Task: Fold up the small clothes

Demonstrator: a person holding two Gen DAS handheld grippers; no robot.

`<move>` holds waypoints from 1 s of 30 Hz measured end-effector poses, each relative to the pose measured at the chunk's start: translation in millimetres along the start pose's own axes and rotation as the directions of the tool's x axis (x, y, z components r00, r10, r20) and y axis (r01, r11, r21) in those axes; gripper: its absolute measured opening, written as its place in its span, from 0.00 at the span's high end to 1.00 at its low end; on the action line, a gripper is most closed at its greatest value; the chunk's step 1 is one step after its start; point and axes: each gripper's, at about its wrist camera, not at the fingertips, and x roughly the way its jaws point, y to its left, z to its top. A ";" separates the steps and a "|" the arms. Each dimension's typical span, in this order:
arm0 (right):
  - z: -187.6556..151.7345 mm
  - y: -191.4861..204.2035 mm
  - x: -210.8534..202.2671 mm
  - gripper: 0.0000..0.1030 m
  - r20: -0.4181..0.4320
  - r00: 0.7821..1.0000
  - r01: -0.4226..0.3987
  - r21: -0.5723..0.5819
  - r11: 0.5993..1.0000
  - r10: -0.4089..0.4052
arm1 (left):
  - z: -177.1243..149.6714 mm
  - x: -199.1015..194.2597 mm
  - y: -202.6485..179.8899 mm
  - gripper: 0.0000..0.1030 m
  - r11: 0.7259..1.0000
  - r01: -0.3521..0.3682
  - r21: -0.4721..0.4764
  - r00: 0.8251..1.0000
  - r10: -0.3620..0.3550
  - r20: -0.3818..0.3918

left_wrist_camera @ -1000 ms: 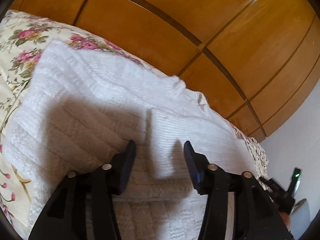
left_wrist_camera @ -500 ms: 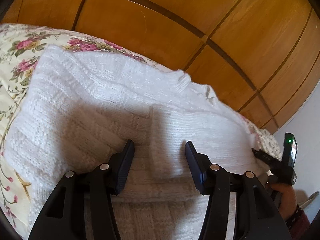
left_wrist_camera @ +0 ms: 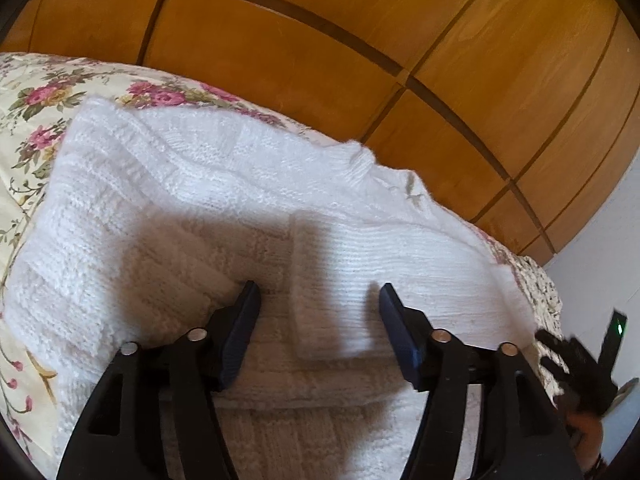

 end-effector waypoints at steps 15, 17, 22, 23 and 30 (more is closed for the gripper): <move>-74.7 -45.0 -72.4 0.49 -0.099 0.910 -0.398 0.051 0.916 0.401 | -54.4 -111.4 10.1 0.23 0.998 -0.047 0.043 0.999 0.046 0.024; -82.9 -46.4 -78.2 0.50 -0.115 0.896 -0.429 0.032 0.903 0.430 | -64.3 -130.9 20.6 0.23 0.996 -0.071 0.050 0.996 0.069 0.049; -105.0 -48.9 -92.1 0.50 -0.152 0.869 -0.475 0.012 0.880 0.471 | -82.7 -166.1 46.2 0.20 0.995 -0.085 0.055 0.995 0.082 0.054; -109.0 -50.0 -94.2 0.50 -0.158 0.863 -0.484 0.008 0.875 0.479 | -87.7 -173.6 52.8 0.20 0.995 -0.092 0.050 0.995 0.089 0.052; -132.6 -54.4 -107.2 0.50 -0.195 0.820 -0.549 -0.003 0.836 0.538 | -114.4 -201.4 80.0 0.21 0.999 -0.002 -0.042 1.000 0.002 0.018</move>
